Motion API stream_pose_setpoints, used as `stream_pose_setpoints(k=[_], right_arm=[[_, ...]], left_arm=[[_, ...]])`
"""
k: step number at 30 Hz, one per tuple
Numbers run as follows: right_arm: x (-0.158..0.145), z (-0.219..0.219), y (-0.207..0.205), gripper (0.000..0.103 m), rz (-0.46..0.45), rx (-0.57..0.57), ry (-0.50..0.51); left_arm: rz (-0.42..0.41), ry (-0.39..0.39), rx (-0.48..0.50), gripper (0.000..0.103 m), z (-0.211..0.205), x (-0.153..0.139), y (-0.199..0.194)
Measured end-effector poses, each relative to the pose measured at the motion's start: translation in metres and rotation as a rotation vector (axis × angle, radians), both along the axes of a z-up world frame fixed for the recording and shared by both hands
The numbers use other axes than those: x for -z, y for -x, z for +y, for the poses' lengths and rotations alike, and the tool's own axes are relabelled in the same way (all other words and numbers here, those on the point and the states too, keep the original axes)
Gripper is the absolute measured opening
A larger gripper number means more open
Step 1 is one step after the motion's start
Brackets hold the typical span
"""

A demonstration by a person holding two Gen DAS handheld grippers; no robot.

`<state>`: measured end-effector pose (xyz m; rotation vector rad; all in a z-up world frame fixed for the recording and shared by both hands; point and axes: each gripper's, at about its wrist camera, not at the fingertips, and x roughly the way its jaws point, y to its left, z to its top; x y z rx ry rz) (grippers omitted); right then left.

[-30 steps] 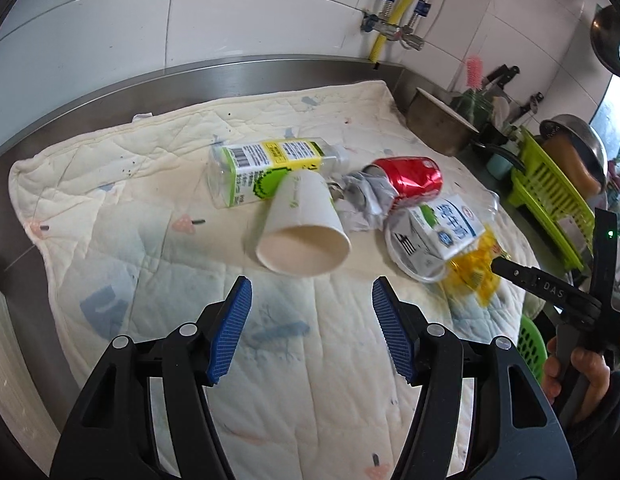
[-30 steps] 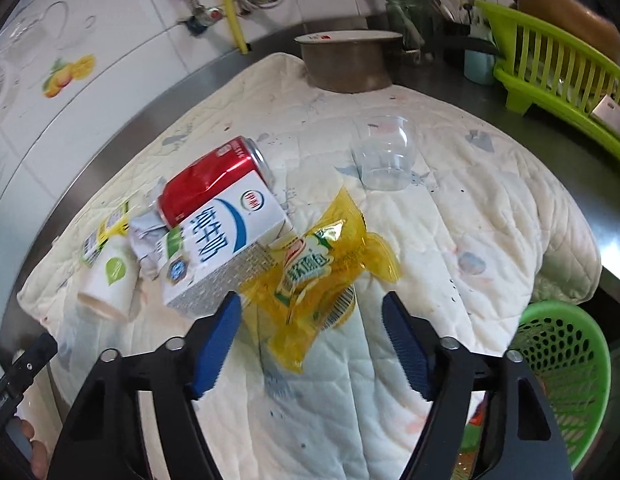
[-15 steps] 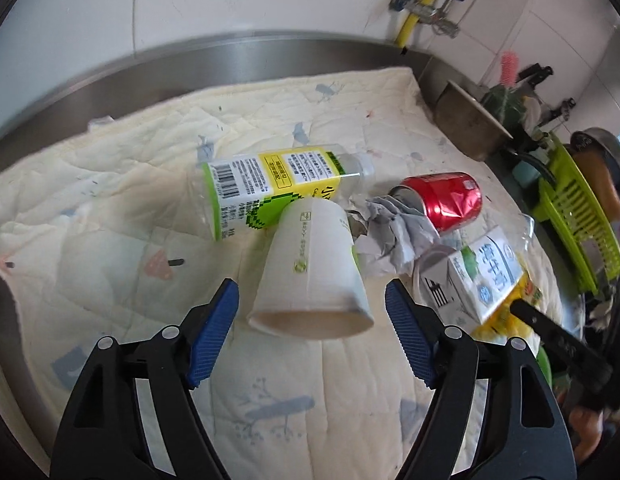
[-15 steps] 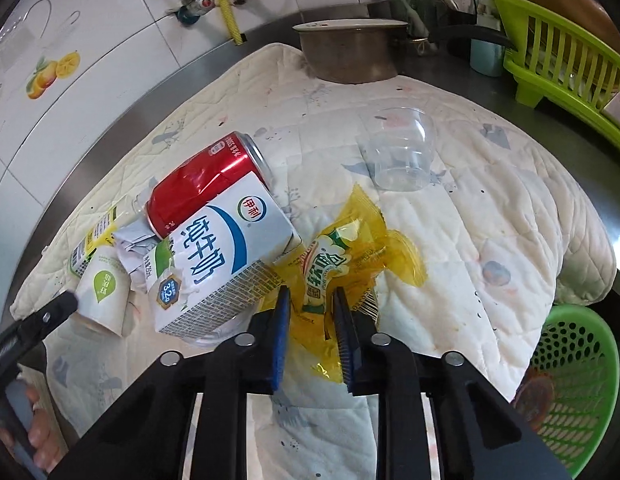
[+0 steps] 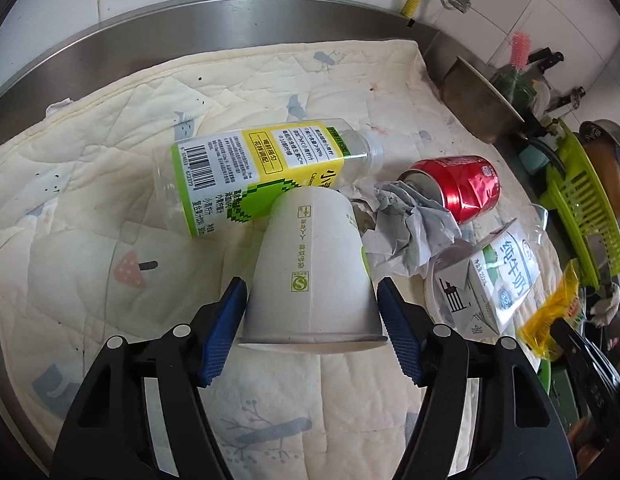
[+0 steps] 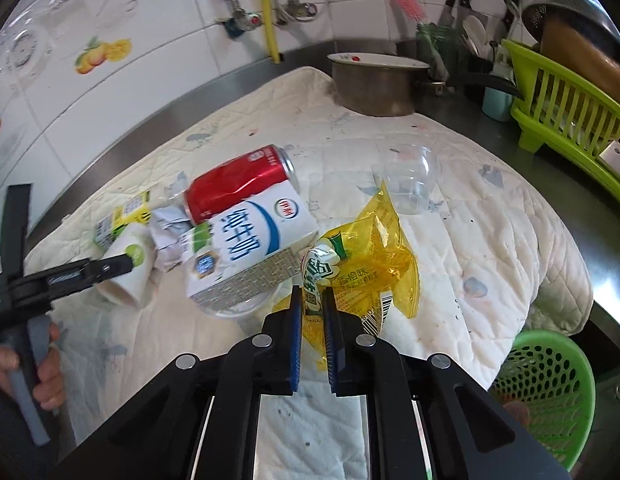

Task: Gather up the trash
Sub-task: 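Grasp the yellow wrapper with the right gripper while the left gripper grasps the white paper cup, then carry both items over the green basket and release them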

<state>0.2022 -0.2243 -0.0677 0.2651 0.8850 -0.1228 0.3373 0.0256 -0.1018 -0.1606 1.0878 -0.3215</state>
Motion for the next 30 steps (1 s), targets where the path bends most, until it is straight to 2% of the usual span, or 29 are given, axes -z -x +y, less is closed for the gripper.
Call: stream_pose_setpoints(k=[7, 13, 24, 30], right_arm=[[-0.012, 0.009, 0.024, 0.010, -0.013, -0.039, 0.046], [-0.016, 0.011, 0.048, 0.010, -0.007, -0.063, 0.098], [-0.005, -0.012, 0.090, 0.010, 0.042, -0.014, 0.136], [0.010, -0.028, 0.113, 0.010, 0.087, 0.024, 0.168]], left_arm=[[0.039, 0.046, -0.012, 0.069, 0.003, 0.010, -0.008], [0.011, 0.037, -0.008, 0.064, -0.001, 0.008, -0.005], [-0.054, 0.082, -0.023, 0.062, 0.016, -0.020, 0.030], [-0.098, 0.097, 0.015, 0.062, 0.010, -0.039, 0.058]])
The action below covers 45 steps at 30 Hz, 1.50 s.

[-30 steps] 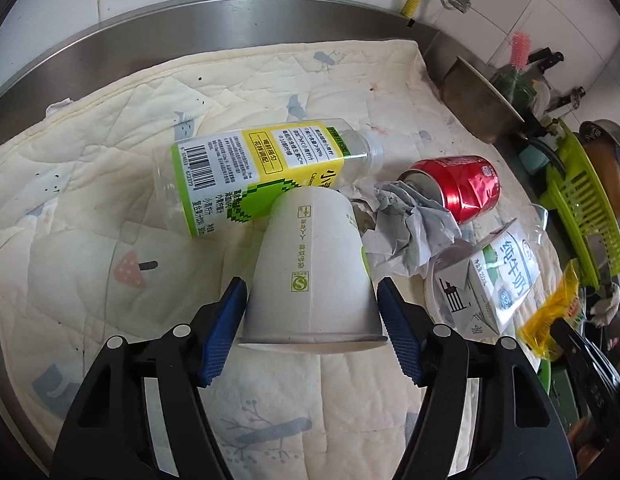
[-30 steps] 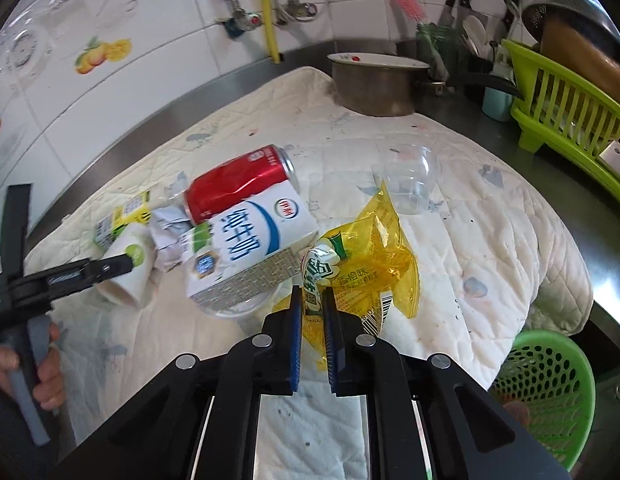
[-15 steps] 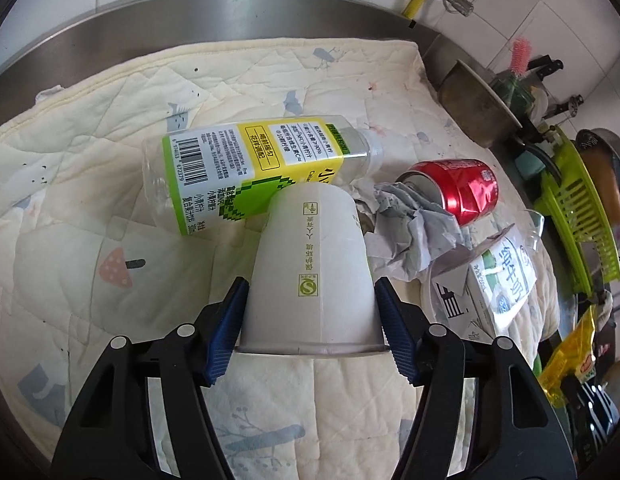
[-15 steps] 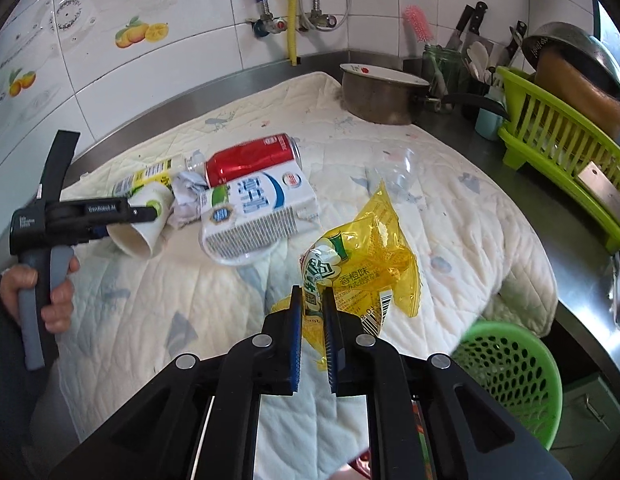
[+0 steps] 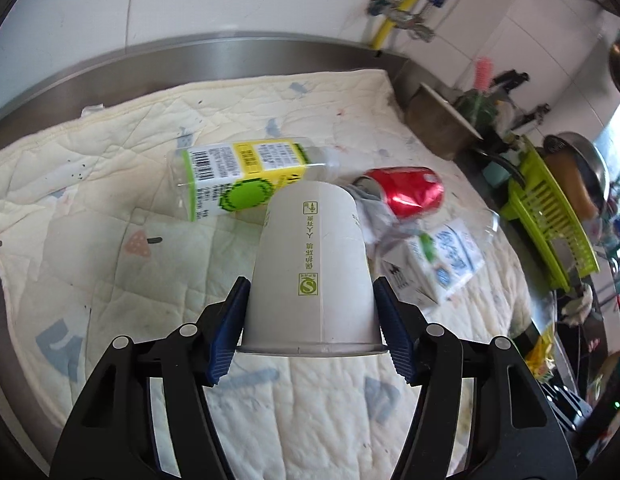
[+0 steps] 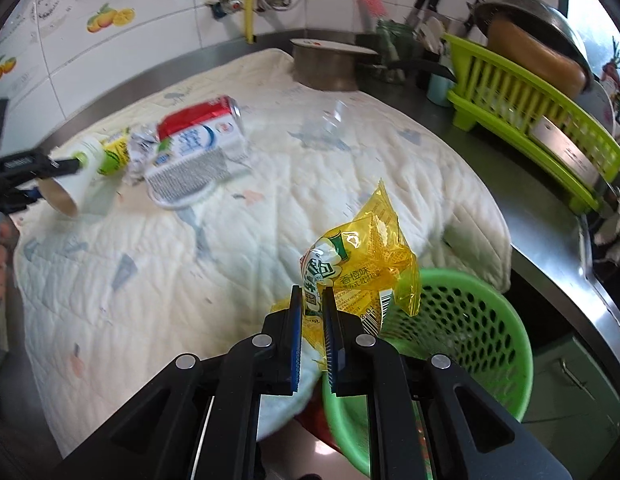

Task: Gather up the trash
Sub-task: 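Carry both items over the green basket and release them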

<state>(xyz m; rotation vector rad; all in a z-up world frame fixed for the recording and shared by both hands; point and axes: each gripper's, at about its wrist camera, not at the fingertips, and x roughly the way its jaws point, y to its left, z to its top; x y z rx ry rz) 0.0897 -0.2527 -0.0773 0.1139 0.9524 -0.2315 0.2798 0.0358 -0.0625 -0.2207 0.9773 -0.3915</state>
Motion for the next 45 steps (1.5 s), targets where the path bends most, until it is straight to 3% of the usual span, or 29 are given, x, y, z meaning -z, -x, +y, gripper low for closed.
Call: stream_pose_setpoints(k=[18, 22, 25, 28, 32, 45], right_arm=[[0.048, -0.058, 0.056, 0.016, 0.141, 0.120, 0.039], [0.055, -0.070, 0.067, 0.021, 0.159, 0.148, 0.058], [0.059, -0.078, 0.075, 0.035, 0.171, 0.165, 0.066], [0.057, -0.084, 0.084, 0.050, 0.161, 0.180, 0.080], [0.049, -0.092, 0.098, 0.058, 0.139, 0.201, 0.091], [0.011, -0.101, 0.148, 0.065, 0.056, 0.274, 0.099]], left_arm=[[-0.053, 0.046, 0.225, 0.062, -0.085, -0.030, 0.085], [-0.043, 0.053, 0.291, 0.062, -0.112, -0.027, 0.102], [-0.037, 0.056, 0.336, 0.062, -0.132, -0.025, 0.113], [-0.030, 0.053, 0.390, 0.062, -0.155, -0.021, 0.124], [-0.004, 0.055, 0.458, 0.062, -0.186, -0.013, 0.137], [0.086, -0.009, 0.632, 0.066, -0.288, 0.038, 0.171]])
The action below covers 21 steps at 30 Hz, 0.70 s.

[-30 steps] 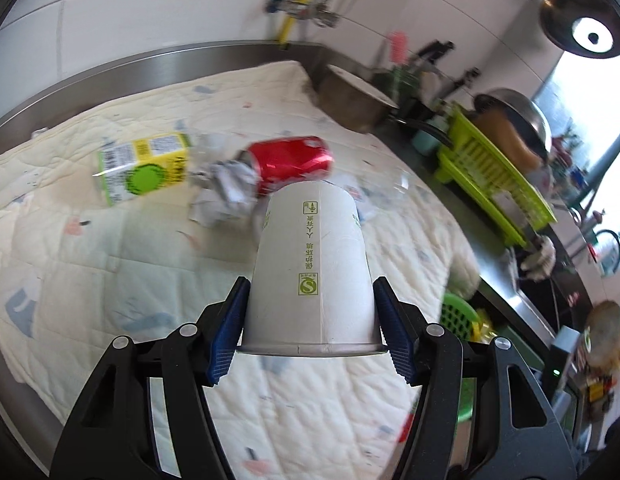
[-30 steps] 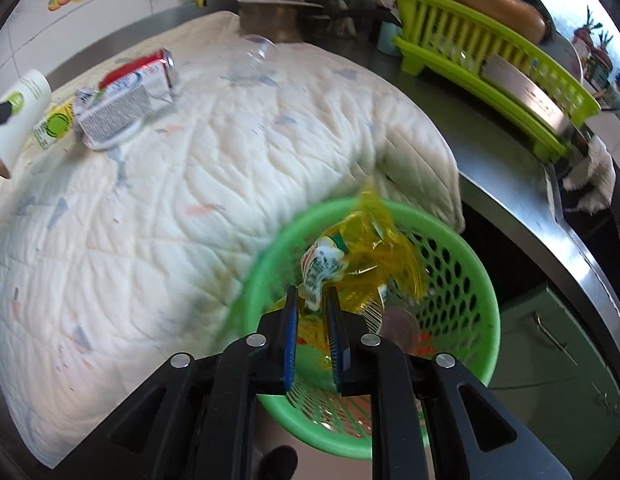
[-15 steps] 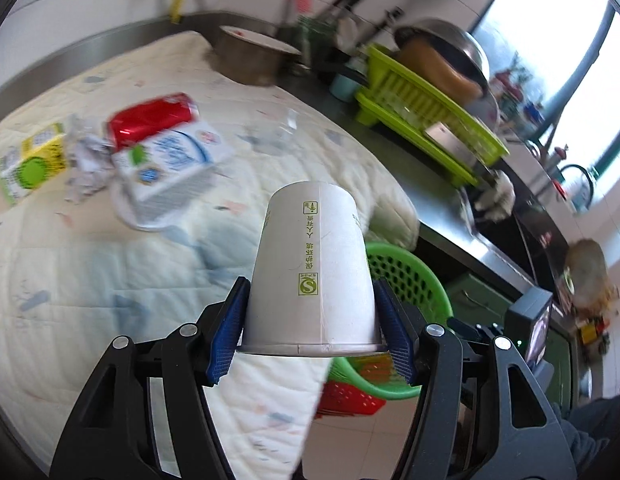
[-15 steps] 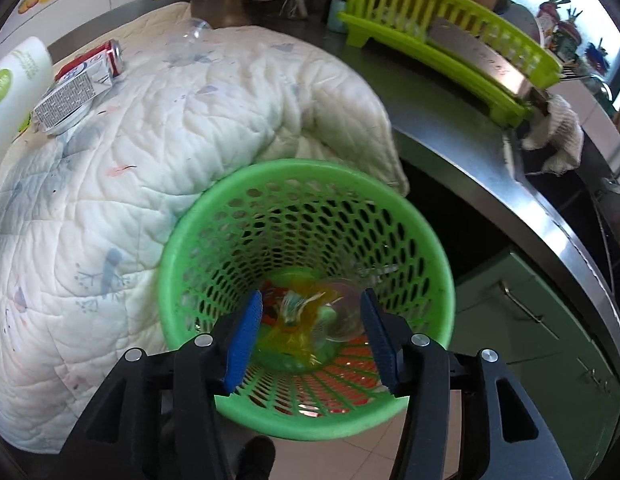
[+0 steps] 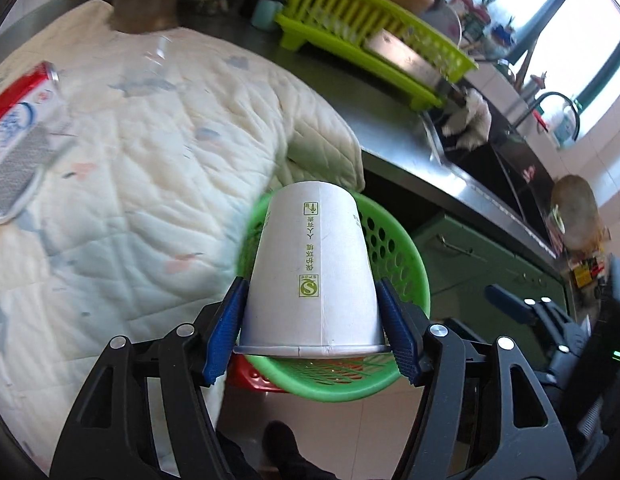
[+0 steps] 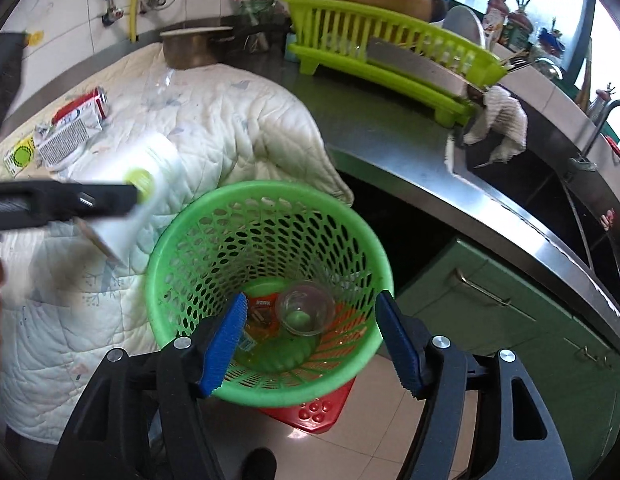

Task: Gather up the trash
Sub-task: 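Carry both items over the green basket and release them, then grasp the milk carton with the left gripper while the right gripper grasps the clear plastic cup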

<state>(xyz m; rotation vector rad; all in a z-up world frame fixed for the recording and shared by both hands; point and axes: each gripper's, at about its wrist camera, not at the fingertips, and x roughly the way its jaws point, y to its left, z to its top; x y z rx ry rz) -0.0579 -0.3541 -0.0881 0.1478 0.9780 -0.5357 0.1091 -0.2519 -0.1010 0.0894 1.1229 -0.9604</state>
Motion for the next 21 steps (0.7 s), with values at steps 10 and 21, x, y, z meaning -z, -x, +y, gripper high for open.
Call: stream_pose_setpoints(k=[10, 21], right_arm=[[-0.007, 0.001, 0.015, 0.065, -0.015, 0.005, 0.003], [-0.017, 0.023, -0.036, 0.066, -0.058, -0.100, -0.018]], left_arm=[[0.030, -0.007, 0.008, 0.076, -0.017, 0.019, 0.007], [-0.114, 0.007, -0.140, 0.076, 0.065, -0.029, -0.033]])
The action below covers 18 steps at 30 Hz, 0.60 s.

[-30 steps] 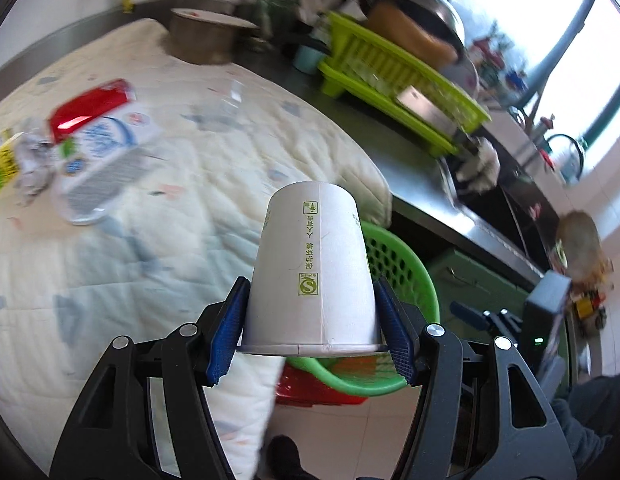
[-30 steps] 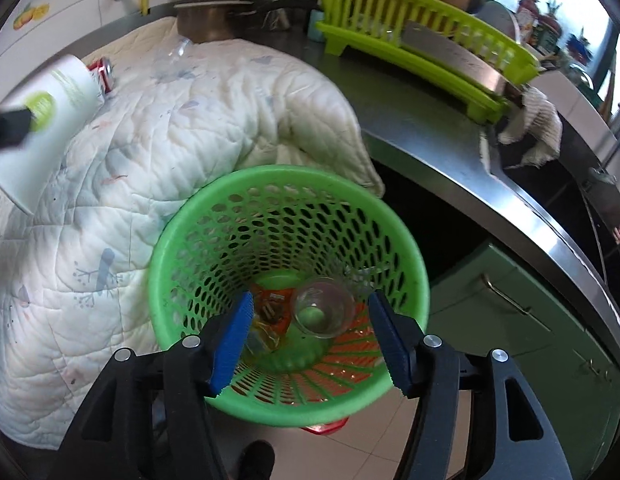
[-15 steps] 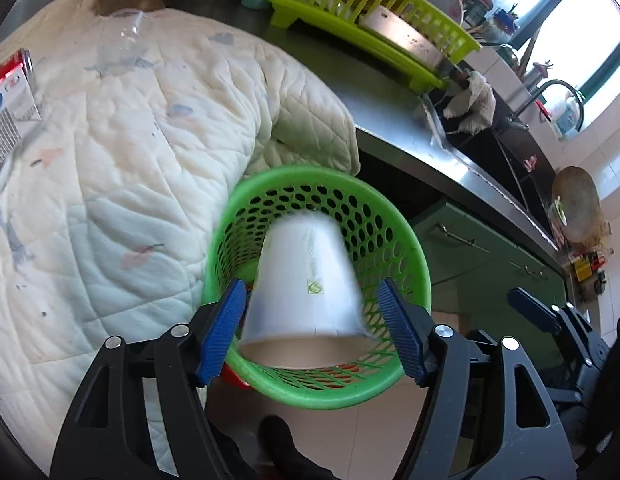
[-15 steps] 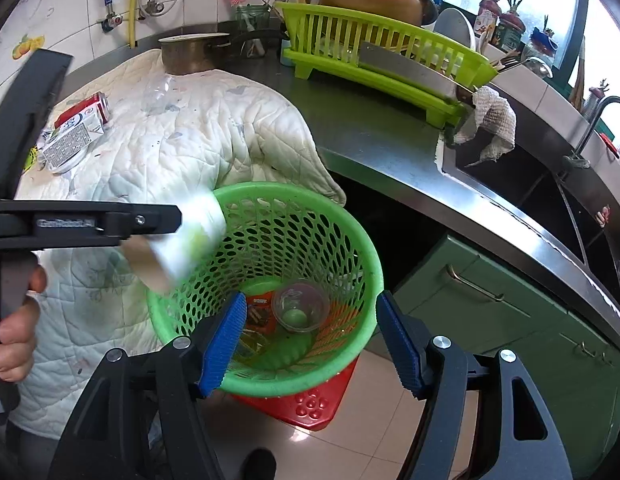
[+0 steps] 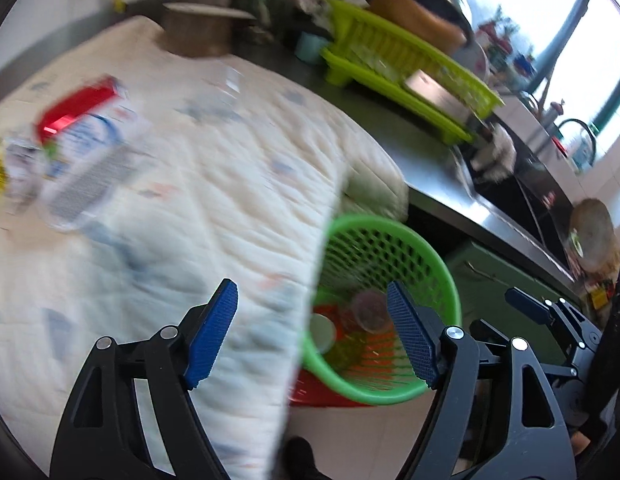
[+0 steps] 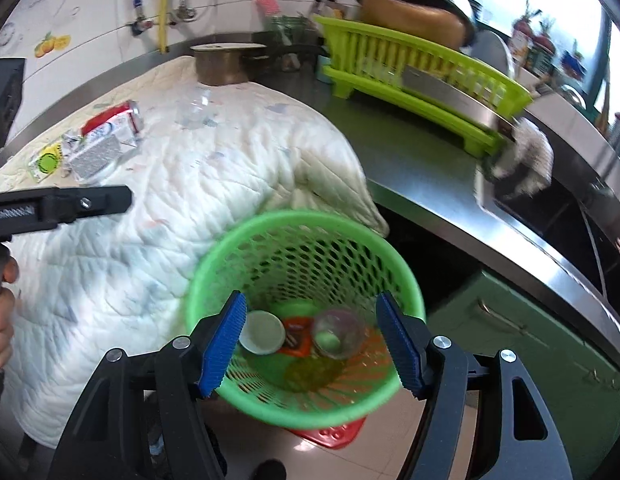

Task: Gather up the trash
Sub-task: 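Grasp the milk carton with the left gripper while the right gripper grasps the clear plastic cup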

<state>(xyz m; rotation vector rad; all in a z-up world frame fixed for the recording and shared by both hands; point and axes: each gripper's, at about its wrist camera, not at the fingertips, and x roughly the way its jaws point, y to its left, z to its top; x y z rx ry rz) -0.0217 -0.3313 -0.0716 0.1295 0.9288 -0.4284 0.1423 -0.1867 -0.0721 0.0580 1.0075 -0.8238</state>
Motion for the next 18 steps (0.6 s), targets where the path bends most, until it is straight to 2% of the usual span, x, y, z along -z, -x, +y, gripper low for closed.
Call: stream_pose_setpoints(k=[5, 9, 12, 14, 18], right_arm=[[-0.006, 0.015, -0.030, 0.068, -0.022, -0.052, -0.007], [-0.008, 0.030, -0.051, 0.069, -0.029, -0.087, -0.009], [-0.008, 0.037, -0.065, 0.069, -0.027, -0.103, -0.015], [-0.008, 0.041, -0.074, 0.069, -0.022, -0.110, -0.020], [-0.011, 0.048, -0.094, 0.069, -0.021, -0.121, -0.021]], left_arm=[[-0.127, -0.048, -0.079, 0.077, 0.042, -0.022, -0.036], [-0.187, -0.076, -0.110, 0.090, 0.065, -0.031, -0.074], [-0.222, -0.100, -0.059, 0.090, 0.069, -0.033, -0.099], [-0.232, -0.114, 0.012, 0.090, 0.065, -0.032, -0.112], [-0.270, -0.163, 0.115, 0.090, 0.054, -0.026, -0.125]])
